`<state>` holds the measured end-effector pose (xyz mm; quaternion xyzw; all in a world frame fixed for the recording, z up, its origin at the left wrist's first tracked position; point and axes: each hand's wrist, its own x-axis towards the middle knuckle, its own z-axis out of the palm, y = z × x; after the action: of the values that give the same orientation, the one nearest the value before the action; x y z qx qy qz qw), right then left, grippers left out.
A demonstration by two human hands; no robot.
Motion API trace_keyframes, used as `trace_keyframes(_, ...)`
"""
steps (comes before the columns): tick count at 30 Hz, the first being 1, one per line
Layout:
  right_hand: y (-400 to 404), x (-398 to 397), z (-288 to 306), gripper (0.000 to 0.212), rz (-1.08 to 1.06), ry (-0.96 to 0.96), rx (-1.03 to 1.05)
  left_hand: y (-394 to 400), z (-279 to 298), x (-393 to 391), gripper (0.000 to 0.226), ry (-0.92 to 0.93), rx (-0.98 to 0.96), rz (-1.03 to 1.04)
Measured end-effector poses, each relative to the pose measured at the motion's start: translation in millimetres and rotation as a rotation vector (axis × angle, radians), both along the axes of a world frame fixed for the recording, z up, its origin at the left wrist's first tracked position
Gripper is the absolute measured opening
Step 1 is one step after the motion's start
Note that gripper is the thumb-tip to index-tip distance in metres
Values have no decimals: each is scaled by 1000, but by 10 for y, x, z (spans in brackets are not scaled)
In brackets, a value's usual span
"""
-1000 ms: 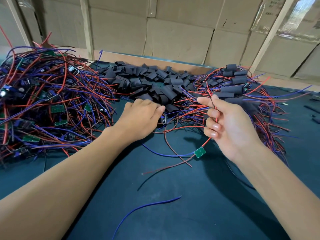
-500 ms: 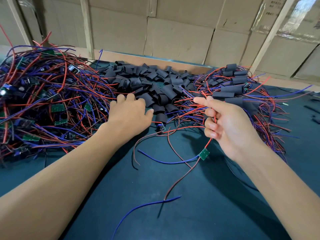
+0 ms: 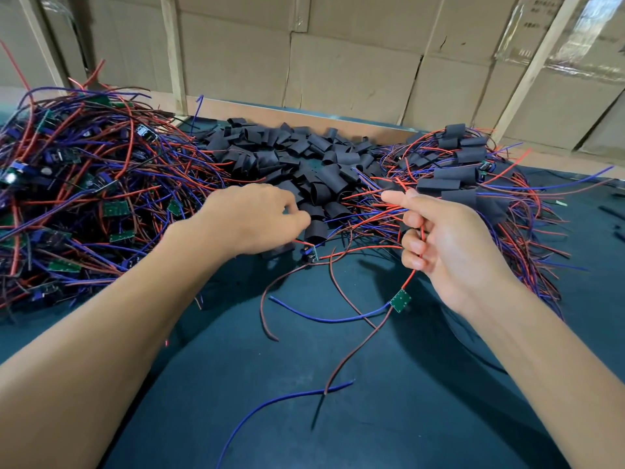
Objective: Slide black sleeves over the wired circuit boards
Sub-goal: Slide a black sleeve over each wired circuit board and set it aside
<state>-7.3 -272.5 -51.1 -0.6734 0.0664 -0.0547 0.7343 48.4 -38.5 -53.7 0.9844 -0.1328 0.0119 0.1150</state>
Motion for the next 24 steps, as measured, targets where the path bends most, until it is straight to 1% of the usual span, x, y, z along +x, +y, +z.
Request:
trace_keyframes(3, -9, 7, -10, 26, -6, 11, -8, 92, 96, -61, 48, 176, -41, -80)
trace_keyframes(5, -8, 11, -16, 26, -10, 17, -11, 117, 112, -64, 47, 239, -22, -153)
trace_keyframes(6, -7, 12, -17, 26, -12, 19, -12, 116, 97, -49, 47, 219, 4, -180)
trace_keyframes(8, -5, 17, -21, 27, -19, 20, -12, 106, 45, -1, 47, 118, 38, -203)
trace_keyframes(11, -1, 18, -28, 25, -31, 27, -10, 101, -20, 44, 46, 54, 2, -211)
trace_keyframes(15, -12, 25, -33, 26, -19, 23, -6, 102, -41, 76, 58, 89, -23, -198)
trace_keyframes(17, -14, 22, -35, 26, -1, 19, -10, 97, -41, 80, 61, 100, -41, -185)
trace_keyframes(19, -14, 10, -36, 26, 13, 7, -32, 83, -34, 75, 65, 49, -78, -145)
trace_keyframes(20, -13, 4, -37, 27, 13, -3, -52, 72, -31, 67, 67, -6, -98, -120)
trace_keyframes(22, -12, -5, -34, 26, 3, -29, -103, 49, -26, 37, 70, -154, -155, -105)
trace_keyframes(24, 1, -16, -28, 24, 4, -64, -156, 5, -7, -26, 67, -315, -244, -160)
